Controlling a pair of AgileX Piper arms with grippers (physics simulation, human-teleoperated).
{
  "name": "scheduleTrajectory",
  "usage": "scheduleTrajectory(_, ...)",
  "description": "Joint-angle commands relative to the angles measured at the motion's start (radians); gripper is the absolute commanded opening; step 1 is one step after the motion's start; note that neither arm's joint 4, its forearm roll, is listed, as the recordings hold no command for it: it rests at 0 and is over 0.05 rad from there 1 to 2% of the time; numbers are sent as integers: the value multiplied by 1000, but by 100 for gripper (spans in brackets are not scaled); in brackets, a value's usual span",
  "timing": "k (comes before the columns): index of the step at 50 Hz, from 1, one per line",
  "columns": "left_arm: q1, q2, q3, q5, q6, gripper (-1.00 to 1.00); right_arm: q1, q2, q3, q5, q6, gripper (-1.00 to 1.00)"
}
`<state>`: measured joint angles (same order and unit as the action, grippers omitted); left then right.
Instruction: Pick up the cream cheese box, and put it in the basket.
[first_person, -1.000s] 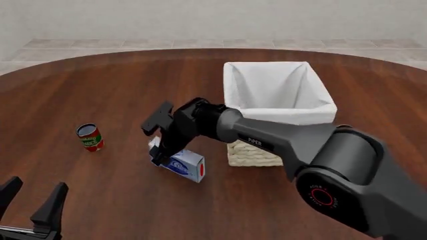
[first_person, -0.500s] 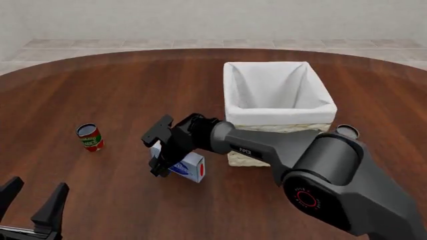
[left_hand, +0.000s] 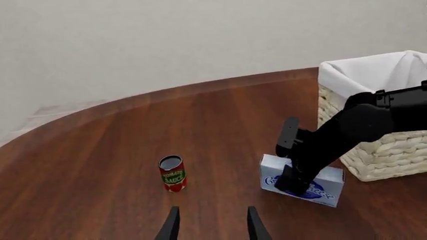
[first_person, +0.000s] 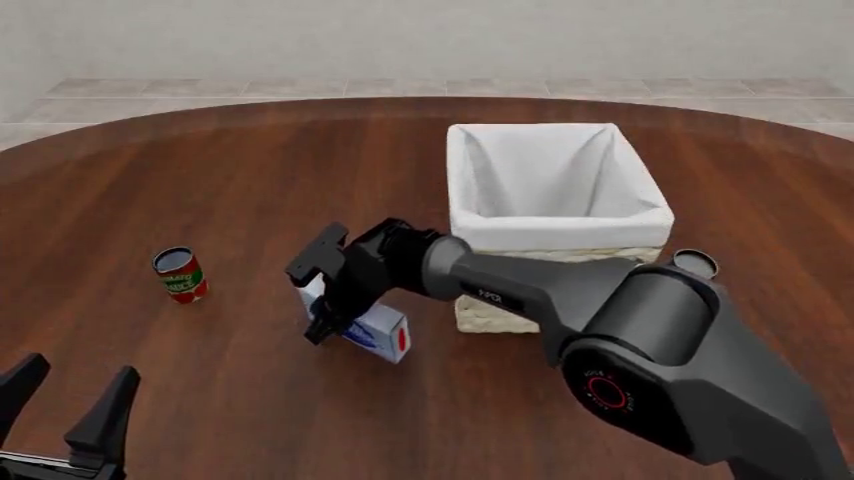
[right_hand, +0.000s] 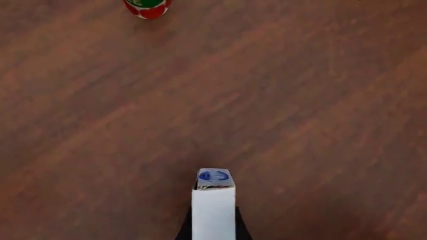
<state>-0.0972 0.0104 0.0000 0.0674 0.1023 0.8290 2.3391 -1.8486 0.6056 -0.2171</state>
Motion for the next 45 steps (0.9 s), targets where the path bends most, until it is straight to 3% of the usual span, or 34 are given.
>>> scheduleTrajectory(1, -4, 1, 0, 0, 3, 100, -9, -15, -5, 5, -13, -100)
scheduleTrajectory(9, -7, 2, 0, 0, 8, 100, 8, -106, 66, -34, -17, -100)
scheduleTrajectory(25, -15, 4, 0, 0, 19, 100, 31, -357, 202, -100, 27, -100)
scheduleTrajectory(28, -16, 4, 0, 0, 21, 100, 20, -385, 202, -89, 4, -100)
scheduleTrajectory(39, -20, 7, 0, -1, 26, 100, 52, -524, 163, -56, 45, -100)
scheduleTrajectory(42, -23, 3, 0, 0, 41, 100, 40, -531, 115, -19, -7, -100)
scheduleTrajectory(45, -23, 5, 0, 0, 35, 100, 31, -542, 66, 0, -9, -100)
